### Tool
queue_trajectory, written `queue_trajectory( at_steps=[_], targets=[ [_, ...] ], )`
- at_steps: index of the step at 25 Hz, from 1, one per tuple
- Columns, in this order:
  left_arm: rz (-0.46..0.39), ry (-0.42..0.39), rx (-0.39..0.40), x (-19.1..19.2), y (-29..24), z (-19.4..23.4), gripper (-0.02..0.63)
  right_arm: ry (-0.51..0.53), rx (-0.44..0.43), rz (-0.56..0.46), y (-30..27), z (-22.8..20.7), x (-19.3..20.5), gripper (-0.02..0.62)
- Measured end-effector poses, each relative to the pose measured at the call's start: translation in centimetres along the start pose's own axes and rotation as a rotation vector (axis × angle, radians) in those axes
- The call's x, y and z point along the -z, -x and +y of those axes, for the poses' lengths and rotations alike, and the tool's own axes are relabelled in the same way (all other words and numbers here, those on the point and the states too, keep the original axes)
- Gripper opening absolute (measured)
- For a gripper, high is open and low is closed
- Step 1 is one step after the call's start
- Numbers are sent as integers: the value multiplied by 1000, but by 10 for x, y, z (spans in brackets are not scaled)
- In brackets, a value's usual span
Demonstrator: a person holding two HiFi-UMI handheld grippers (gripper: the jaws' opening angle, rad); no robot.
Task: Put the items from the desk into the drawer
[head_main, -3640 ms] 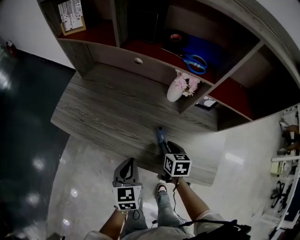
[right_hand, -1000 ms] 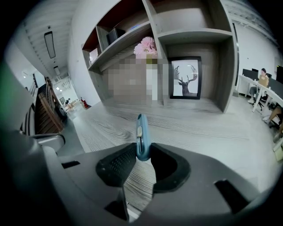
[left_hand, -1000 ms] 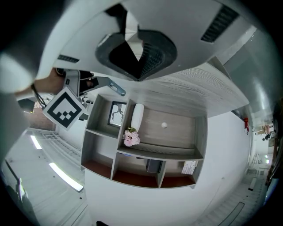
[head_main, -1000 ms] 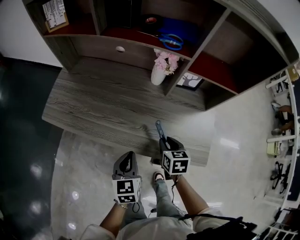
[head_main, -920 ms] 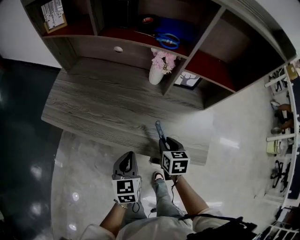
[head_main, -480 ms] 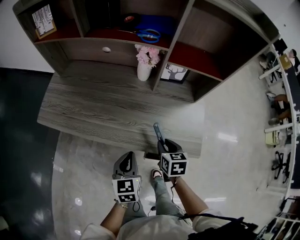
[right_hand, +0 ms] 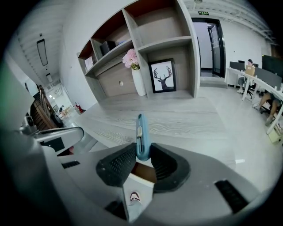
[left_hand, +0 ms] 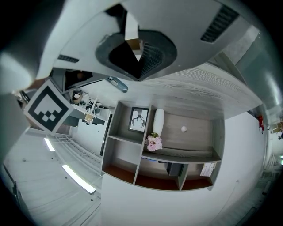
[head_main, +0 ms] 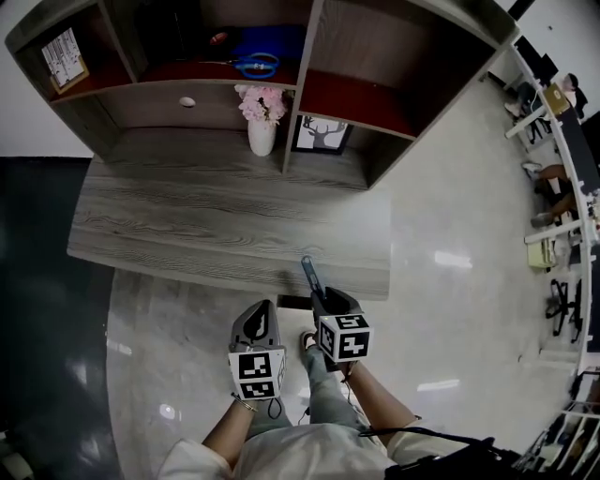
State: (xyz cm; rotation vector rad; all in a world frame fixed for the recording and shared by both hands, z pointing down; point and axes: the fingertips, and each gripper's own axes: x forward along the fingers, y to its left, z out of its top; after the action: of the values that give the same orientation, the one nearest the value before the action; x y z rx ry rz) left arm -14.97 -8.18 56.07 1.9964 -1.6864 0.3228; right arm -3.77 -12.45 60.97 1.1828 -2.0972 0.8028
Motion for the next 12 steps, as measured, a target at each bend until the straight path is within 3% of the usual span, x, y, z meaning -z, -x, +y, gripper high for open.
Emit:
queue_trajectory(
  at_steps=[12],
  targets=[
    [52, -44, 80, 18, -11, -35, -3, -42, 22, 26, 32, -16, 42, 98]
  ],
)
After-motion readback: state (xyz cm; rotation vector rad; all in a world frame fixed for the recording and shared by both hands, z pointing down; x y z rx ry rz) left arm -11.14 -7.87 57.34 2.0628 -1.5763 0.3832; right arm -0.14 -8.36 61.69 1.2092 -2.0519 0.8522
